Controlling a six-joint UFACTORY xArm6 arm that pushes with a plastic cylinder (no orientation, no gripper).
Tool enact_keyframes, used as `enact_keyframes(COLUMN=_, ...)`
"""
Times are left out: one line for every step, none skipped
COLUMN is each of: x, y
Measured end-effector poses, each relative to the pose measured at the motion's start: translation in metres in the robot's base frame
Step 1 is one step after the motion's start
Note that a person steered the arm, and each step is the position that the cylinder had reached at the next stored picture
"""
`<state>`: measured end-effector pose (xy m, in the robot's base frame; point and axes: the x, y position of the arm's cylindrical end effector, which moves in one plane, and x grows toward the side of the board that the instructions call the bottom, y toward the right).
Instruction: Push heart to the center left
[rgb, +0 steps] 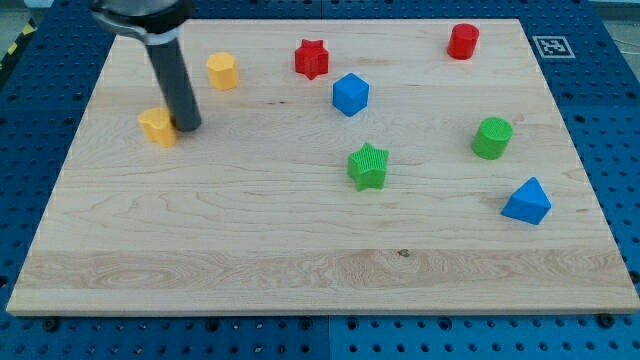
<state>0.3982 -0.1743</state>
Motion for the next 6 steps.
enact_keyframes(x=0.0, y=0.0)
enact_keyframes(x=0.0, y=-0.011)
enact_keyframes(x=0.0, y=-0.024)
enact_keyframes(x=0.0, y=-0.024)
enact_keyframes(x=0.0, y=-0.036)
enact_keyframes(x=0.0, y=-0.03)
